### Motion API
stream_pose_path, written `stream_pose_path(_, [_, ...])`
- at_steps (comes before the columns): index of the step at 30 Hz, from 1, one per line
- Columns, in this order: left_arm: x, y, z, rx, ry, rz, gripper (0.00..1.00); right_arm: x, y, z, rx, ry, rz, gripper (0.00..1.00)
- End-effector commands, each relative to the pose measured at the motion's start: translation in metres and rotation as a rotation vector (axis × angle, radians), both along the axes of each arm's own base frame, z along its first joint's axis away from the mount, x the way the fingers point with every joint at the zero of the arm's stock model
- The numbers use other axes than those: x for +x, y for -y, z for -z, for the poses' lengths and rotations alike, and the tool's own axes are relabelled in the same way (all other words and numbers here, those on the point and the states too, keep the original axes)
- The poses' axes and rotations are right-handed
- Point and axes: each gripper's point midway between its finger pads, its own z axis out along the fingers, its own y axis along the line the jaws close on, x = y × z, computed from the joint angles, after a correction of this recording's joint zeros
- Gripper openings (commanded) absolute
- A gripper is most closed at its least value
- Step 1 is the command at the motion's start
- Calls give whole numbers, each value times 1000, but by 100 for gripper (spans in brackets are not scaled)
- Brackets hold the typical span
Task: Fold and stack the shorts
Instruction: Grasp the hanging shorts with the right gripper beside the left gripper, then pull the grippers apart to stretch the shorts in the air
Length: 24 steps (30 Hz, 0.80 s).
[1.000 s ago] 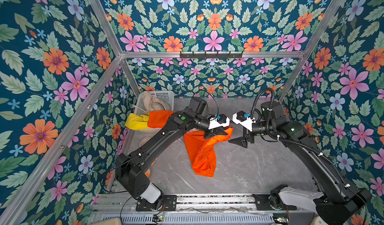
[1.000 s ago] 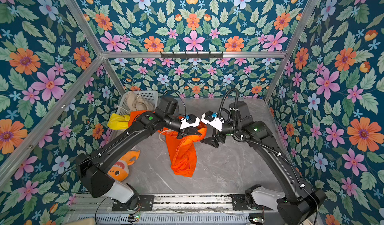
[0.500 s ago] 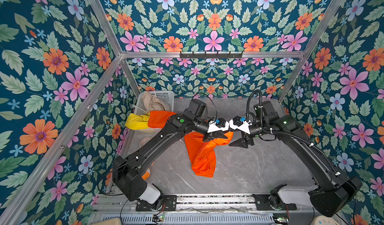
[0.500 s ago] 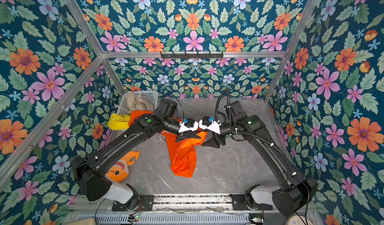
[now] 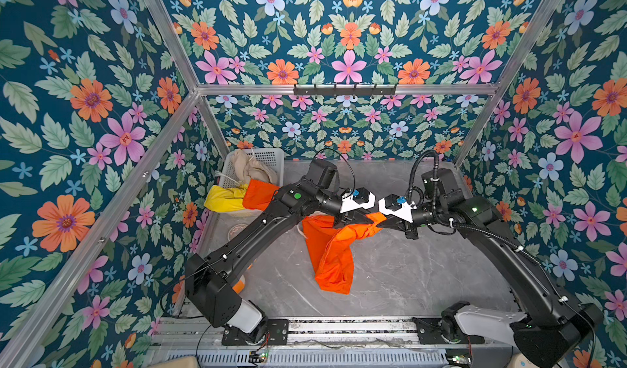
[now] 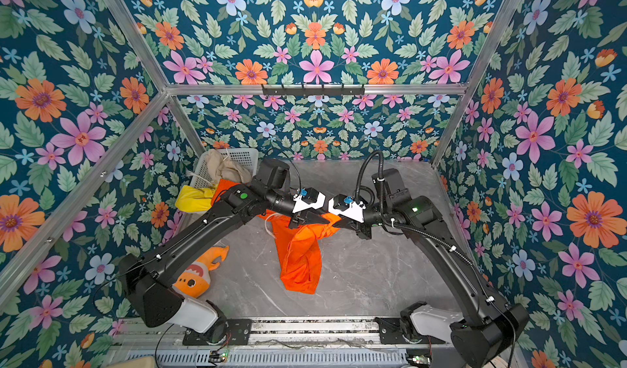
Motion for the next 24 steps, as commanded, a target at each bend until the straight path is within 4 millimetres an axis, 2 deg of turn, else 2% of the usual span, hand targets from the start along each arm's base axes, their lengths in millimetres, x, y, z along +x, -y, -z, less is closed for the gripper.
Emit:
stream_pose_path(1, [9, -1, -19, -69, -57, -35, 41, 15, 3, -37, 124, 64, 63, 0])
stream_pose_path(2, [15, -5, -23, -83, -68, -62, 47, 20, 8, -43, 149, 59, 102, 0])
stream_pose_path(4, [27, -10, -24, -95, -73, -132, 52, 34, 21, -56, 193, 59, 205, 0])
stream_pose_path(9, [56, -24, -25, -143, -78, -364, 58, 69, 59, -90, 242, 102, 499, 0])
stream_pose_path(14, [79, -36, -18, -193, -180, -582, 58, 70, 71, -140, 323, 139, 601, 0])
stream_pose_path(17, [77, -41, -4, -184, -209, -605, 58, 69, 71, -161, 354, 162, 596, 0])
stream_pose_path(19, [73, -42, 5, -182, -222, -598, 58, 68, 68, -168, 353, 178, 572, 0])
stream_pose_path(24, [64, -44, 27, -205, -271, -586, 57, 76, 65, -165, 318, 173, 558, 0])
